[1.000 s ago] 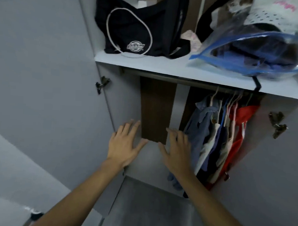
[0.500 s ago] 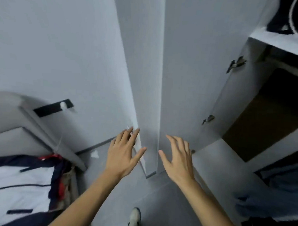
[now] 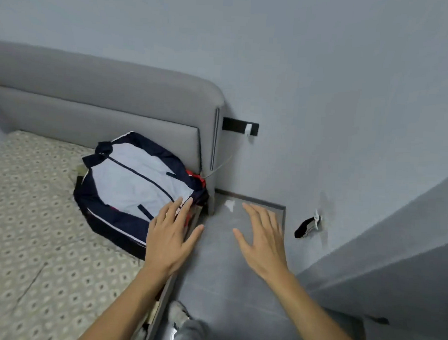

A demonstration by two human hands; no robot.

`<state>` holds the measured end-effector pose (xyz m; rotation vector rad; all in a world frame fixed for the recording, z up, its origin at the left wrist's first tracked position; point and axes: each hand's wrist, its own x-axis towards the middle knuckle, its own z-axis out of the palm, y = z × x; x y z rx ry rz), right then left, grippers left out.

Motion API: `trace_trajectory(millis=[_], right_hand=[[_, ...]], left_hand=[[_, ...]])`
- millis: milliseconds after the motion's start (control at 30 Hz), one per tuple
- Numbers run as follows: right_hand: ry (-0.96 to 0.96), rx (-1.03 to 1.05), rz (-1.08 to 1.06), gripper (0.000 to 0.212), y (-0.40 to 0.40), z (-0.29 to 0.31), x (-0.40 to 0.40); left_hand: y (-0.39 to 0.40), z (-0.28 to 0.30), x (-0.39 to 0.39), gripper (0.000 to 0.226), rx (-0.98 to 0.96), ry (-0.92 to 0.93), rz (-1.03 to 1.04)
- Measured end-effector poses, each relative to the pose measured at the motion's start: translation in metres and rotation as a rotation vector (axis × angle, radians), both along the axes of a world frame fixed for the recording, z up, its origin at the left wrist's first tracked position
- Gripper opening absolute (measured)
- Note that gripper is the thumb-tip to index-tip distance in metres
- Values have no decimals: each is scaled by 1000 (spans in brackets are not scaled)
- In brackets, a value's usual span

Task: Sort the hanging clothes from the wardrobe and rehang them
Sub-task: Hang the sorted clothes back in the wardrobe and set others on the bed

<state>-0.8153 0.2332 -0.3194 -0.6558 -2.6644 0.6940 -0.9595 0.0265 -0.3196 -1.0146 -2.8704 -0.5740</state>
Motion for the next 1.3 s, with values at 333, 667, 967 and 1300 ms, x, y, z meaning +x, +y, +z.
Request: trace_trajectory(millis=[333, 667, 967, 1300], right_hand=[[-38, 35, 225, 61, -45, -2, -224], [-55, 8, 439, 60, -96, -17, -404], [-103, 77, 743, 62, -104, -68, -612], [-286, 192, 964, 63, -110, -177, -863]], left_hand=[[-84, -21, -175, 74, 44, -81, 277], [-166, -29, -301, 76, 56, -113, 550], [-177, -74, -415, 78, 53, -218, 752], [-152, -187, -590, 71, 26, -488, 986]])
